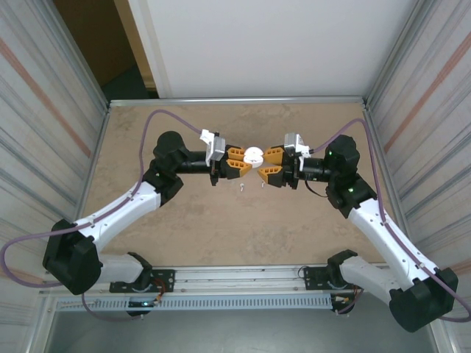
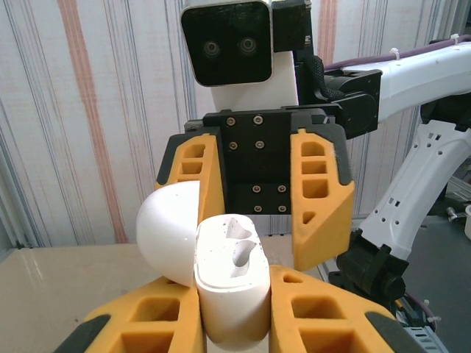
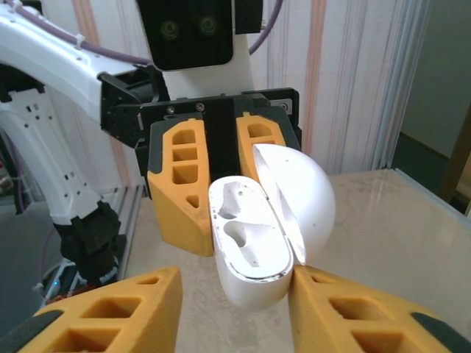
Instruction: Insert wireless bluetooth earbuds into charging case
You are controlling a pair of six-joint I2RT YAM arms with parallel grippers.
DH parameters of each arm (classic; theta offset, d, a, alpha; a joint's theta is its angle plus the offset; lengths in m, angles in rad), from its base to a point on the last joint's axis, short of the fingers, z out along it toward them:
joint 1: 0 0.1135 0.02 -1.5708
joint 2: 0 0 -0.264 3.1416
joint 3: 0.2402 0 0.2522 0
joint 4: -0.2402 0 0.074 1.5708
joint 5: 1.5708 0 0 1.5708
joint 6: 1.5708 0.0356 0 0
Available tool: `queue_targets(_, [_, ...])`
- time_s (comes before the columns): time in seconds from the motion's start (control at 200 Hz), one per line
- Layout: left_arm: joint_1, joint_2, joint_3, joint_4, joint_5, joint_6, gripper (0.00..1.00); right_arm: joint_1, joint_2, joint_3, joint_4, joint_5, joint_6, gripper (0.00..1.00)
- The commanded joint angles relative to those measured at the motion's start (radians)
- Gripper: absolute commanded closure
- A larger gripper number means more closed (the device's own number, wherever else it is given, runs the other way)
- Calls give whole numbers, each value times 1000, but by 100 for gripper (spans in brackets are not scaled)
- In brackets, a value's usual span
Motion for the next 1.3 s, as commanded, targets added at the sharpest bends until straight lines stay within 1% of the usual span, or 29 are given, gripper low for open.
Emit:
queue_targets(0.0, [-7, -22, 8, 15, 16, 18, 100, 11, 4, 33, -4, -2, -17, 64])
queue_targets(0.2, [-11, -19, 11, 14, 15, 18, 100, 10, 3, 38, -10, 6, -18, 76])
queue_targets(0.301, [-11, -19, 11, 14, 15, 18, 100, 10, 1, 37, -11, 10, -19, 79])
queue_targets(0.521, [-10, -16, 12, 11, 13, 19, 80, 11, -4, 41, -10, 13, -19, 81])
queue_targets(0.822, [-10, -7, 21, -6, 27, 27, 70, 12, -15, 40, -5, 25, -19, 81])
queue_targets(1.148, [-11, 7, 34, -18, 42, 29, 68, 14, -28, 38, -2, 48, -20, 81])
queue_targets(1.223, [-11, 10, 37, -20, 46, 30, 71, 13, -28, 37, -3, 52, -19, 81])
queue_targets(1.298, [-13, 11, 38, -20, 48, 30, 75, 14, -27, 37, -3, 52, -18, 81])
